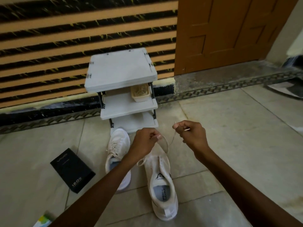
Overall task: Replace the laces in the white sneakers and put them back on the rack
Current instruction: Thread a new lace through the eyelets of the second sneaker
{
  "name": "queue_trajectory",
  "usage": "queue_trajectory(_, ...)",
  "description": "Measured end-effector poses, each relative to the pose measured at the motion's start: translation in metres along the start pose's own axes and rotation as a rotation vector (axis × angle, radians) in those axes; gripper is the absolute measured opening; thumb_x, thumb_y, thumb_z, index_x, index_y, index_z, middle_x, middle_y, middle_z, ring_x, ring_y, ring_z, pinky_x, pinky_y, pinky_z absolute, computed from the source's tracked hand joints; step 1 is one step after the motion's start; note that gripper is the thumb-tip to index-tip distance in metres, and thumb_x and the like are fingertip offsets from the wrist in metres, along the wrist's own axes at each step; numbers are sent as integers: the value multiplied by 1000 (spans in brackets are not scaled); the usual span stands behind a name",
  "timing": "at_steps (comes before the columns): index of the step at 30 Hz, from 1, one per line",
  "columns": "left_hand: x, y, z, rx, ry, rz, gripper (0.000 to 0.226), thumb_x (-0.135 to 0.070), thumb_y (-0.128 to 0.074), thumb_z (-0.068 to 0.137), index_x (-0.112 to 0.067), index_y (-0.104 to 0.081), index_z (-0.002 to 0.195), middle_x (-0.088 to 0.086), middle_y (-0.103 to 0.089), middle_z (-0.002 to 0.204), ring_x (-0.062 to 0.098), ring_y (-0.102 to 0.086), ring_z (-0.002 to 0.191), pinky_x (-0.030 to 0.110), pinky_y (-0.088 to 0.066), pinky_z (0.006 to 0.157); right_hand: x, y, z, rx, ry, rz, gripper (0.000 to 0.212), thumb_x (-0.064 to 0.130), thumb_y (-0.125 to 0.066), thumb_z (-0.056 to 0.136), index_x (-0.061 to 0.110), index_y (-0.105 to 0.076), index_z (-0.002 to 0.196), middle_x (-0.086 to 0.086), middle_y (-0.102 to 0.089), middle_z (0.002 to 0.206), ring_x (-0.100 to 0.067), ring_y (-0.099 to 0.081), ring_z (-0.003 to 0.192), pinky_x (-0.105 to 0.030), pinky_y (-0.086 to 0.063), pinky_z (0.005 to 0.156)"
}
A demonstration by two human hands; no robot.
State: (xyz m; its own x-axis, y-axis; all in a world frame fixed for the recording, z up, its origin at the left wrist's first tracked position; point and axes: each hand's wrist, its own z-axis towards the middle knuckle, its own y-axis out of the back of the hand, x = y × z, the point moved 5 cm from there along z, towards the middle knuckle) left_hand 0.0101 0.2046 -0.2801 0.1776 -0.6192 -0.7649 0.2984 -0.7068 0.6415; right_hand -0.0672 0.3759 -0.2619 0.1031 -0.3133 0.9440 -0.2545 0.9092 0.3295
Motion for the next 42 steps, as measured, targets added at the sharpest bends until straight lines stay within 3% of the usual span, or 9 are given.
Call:
queue_trajectory(2, -24, 31, 4, -74, 3, -194, 11, -19, -68, 89, -21, -72, 80, -10, -69, 73, -1, -62, 65, 15, -49, 66, 32, -1, 4, 31, 29, 55, 10, 30, -72, 86, 23, -75, 79, 8, -70, 75, -9, -64, 71, -32, -54, 65)
queue_trajectory(5, -60, 77, 10, -162, -22, -456, 8, -16, -68, 90, -18, -74, 85, 0, -74, 78, 12, -68, 72, 23, -54, 68, 89, 0, 9, 90, 112, 141, 9, 26, -73, 85, 20, -76, 81, 6, -71, 73, -5, -63, 67, -19, -48, 53)
queue_trajectory(8, -102, 126, 12, -247, -107, -523, 8, -15, -66, 90, -17, -74, 89, 1, -74, 81, 15, -70, 77, 26, -56, 72, 158, 4, 10, 138, 256, 225, 8, 22, -72, 86, 17, -77, 83, 5, -73, 74, -2, -64, 65, -11, -45, 52)
queue_trajectory(14, -183, 218, 9, -402, -248, -560, 12, -23, -62, 93, -15, -71, 92, 0, -71, 88, 13, -65, 85, 32, -54, 82, 283, 19, 15, 186, 432, 332, 11, 28, -68, 87, 19, -75, 86, 1, -72, 83, -15, -61, 73, -23, -47, 57)
queue_trajectory(19, -244, 278, 6, -443, -328, -662, 14, -25, -59, 94, -18, -71, 98, 3, -71, 97, 15, -65, 94, 32, -52, 88, 366, 28, 7, 208, 575, 373, 14, 22, -65, 91, 17, -76, 85, 9, -69, 71, 5, -57, 63, -15, -42, 59)
queue_trajectory(22, -275, 301, 6, -436, -365, -656, 15, -24, -60, 94, -17, -72, 100, 3, -72, 100, 16, -66, 98, 32, -52, 90, 403, 34, 2, 167, 671, 370, 15, 22, -64, 91, 20, -77, 84, 7, -72, 77, 2, -62, 72, -24, -45, 69)
queue_trajectory(25, -295, 315, 7, -444, -367, -664, 13, -24, -62, 92, -18, -73, 97, -2, -73, 95, 6, -67, 86, 28, -52, 83, 428, 39, 4, 105, 710, 372, 13, 21, -66, 89, 21, -77, 82, 3, -74, 82, -9, -67, 87, -32, -51, 82)
queue_trajectory(30, -303, 320, 10, -499, -343, -651, 11, -29, -63, 92, -25, -73, 95, -6, -73, 91, 9, -66, 89, 27, -51, 79, 440, 44, 7, 23, 689, 396, 9, 21, -70, 86, 22, -77, 82, 11, -74, 87, 0, -64, 94, -30, -48, 89)
queue_trajectory(42, -290, 310, 15, -506, -347, -661, 14, -25, -63, 92, -22, -72, 102, -2, -73, 96, 13, -68, 95, 29, -55, 83, 428, 43, 6, -33, 726, 362, 7, 21, -70, 87, 20, -78, 88, 6, -74, 81, -8, -70, 81, -36, -59, 81)
